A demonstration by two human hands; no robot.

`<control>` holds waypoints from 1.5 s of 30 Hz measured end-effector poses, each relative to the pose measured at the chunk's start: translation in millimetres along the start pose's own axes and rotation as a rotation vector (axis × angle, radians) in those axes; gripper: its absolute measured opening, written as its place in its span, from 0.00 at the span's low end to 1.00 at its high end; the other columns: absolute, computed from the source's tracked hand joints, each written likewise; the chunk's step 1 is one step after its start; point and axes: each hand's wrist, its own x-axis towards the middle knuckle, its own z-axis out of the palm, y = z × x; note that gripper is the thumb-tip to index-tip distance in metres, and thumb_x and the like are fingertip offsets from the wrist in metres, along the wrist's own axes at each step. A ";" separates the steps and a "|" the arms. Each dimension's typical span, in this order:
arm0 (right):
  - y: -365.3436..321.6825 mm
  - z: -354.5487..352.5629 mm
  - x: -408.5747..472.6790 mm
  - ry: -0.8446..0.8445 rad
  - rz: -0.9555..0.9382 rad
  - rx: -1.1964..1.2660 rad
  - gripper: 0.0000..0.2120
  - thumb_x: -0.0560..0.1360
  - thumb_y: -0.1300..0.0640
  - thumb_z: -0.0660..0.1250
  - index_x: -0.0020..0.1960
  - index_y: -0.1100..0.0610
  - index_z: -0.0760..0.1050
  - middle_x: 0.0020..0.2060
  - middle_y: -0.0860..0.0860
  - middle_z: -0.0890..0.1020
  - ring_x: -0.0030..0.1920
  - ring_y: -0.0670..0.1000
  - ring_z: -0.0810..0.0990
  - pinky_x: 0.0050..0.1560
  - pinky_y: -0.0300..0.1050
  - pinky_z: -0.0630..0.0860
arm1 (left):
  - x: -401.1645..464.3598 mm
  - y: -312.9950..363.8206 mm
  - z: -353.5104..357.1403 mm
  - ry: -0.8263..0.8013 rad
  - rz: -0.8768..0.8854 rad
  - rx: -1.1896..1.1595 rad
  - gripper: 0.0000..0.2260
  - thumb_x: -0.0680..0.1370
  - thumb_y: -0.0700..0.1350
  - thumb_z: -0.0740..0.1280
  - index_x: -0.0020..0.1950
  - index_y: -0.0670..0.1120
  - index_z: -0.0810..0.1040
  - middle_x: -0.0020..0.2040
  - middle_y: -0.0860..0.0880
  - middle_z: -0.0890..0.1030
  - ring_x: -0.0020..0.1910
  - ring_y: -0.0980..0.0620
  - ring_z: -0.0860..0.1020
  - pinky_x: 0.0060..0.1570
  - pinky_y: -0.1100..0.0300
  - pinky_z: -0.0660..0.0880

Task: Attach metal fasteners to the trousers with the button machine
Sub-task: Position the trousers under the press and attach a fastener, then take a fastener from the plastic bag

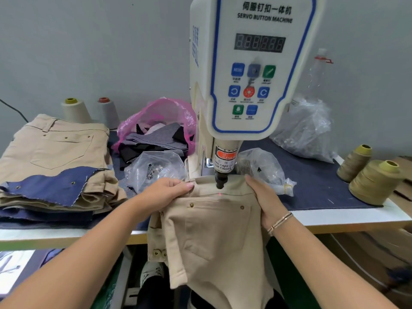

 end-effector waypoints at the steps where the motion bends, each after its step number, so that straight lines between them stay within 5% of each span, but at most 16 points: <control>1: -2.2 1.1 5.1 0.004 0.013 0.011 0.11 0.79 0.56 0.62 0.49 0.61 0.79 0.41 0.56 0.86 0.39 0.50 0.85 0.34 0.40 0.79 | 3.5 -0.7 2.3 0.024 0.013 -0.044 0.17 0.69 0.63 0.71 0.32 0.51 0.78 0.31 0.53 0.77 0.29 0.56 0.72 0.30 0.63 0.66; 5: -0.9 -0.4 23.9 0.015 0.043 -0.004 0.10 0.79 0.56 0.63 0.49 0.61 0.79 0.40 0.55 0.85 0.39 0.50 0.85 0.39 0.40 0.81 | 12.6 -6.7 5.8 0.065 -0.003 -0.110 0.15 0.75 0.58 0.67 0.42 0.48 0.84 0.43 0.46 0.85 0.39 0.51 0.81 0.42 0.59 0.75; 9: 0.3 -1.2 40.2 0.048 0.054 0.001 0.13 0.78 0.56 0.64 0.58 0.63 0.77 0.50 0.60 0.82 0.51 0.57 0.81 0.56 0.49 0.77 | 20.3 -7.3 7.6 0.119 -0.019 -0.120 0.14 0.77 0.56 0.65 0.43 0.50 0.85 0.44 0.47 0.86 0.40 0.52 0.82 0.42 0.60 0.76; 13: 0.0 0.9 50.7 0.075 0.073 -0.045 0.08 0.78 0.57 0.65 0.48 0.62 0.78 0.37 0.55 0.84 0.39 0.52 0.82 0.45 0.44 0.79 | 24.6 -6.1 6.8 0.139 -0.041 -0.116 0.15 0.77 0.57 0.65 0.46 0.47 0.84 0.45 0.47 0.86 0.42 0.50 0.82 0.48 0.56 0.76; 22: 6.4 -8.9 58.4 0.036 0.097 -0.048 0.12 0.77 0.54 0.66 0.56 0.61 0.77 0.48 0.59 0.83 0.48 0.55 0.82 0.51 0.47 0.78 | 19.6 -7.8 9.3 0.139 -0.015 -0.110 0.16 0.78 0.56 0.65 0.33 0.54 0.82 0.36 0.53 0.84 0.34 0.58 0.80 0.33 0.68 0.74; 28: 8.7 -12.6 59.0 0.022 0.114 -0.051 0.10 0.76 0.54 0.67 0.51 0.60 0.78 0.40 0.55 0.85 0.42 0.51 0.84 0.47 0.45 0.80 | 19.7 -8.7 7.1 0.083 -0.027 -0.132 0.14 0.77 0.55 0.65 0.47 0.47 0.83 0.45 0.48 0.85 0.42 0.52 0.83 0.41 0.62 0.76; 32: 7.6 -11.2 56.9 -0.015 0.110 -0.049 0.12 0.77 0.54 0.66 0.55 0.61 0.77 0.43 0.57 0.85 0.43 0.52 0.84 0.51 0.47 0.79 | 19.9 -9.9 5.4 0.072 -0.029 -0.145 0.15 0.75 0.57 0.65 0.47 0.47 0.83 0.46 0.47 0.85 0.44 0.50 0.83 0.42 0.61 0.76; 35: 5.8 -15.4 51.7 -0.132 0.164 -0.011 0.20 0.77 0.50 0.64 0.62 0.63 0.75 0.55 0.61 0.82 0.56 0.58 0.80 0.62 0.53 0.74 | 17.7 -8.9 2.7 0.027 -0.037 -0.131 0.24 0.67 0.65 0.70 0.50 0.45 0.83 0.49 0.42 0.84 0.48 0.44 0.82 0.49 0.55 0.76; 38: -9.2 -28.1 43.0 -0.411 0.194 -0.152 0.22 0.73 0.52 0.66 0.63 0.62 0.75 0.56 0.59 0.81 0.54 0.55 0.81 0.59 0.50 0.76 | 16.6 -2.7 -5.5 -0.061 -0.079 -0.043 0.33 0.52 0.71 0.76 0.42 0.46 0.83 0.44 0.40 0.83 0.43 0.44 0.78 0.47 0.51 0.71; 42: -31.4 -33.4 36.6 -0.594 0.327 -0.600 0.27 0.68 0.61 0.72 0.65 0.63 0.71 0.58 0.60 0.80 0.56 0.57 0.80 0.55 0.49 0.78 | 19.1 5.0 -13.6 -0.196 -0.135 0.068 0.27 0.55 0.60 0.79 0.45 0.43 0.83 0.46 0.42 0.84 0.45 0.46 0.81 0.49 0.54 0.75; 45: -31.2 -27.5 34.3 -0.528 0.247 -0.632 0.23 0.69 0.64 0.71 0.63 0.66 0.72 0.53 0.62 0.80 0.50 0.59 0.79 0.48 0.49 0.77 | 16.7 7.0 -9.5 -0.189 -0.126 -0.012 0.22 0.57 0.57 0.78 0.43 0.44 0.83 0.45 0.43 0.84 0.43 0.47 0.82 0.47 0.56 0.76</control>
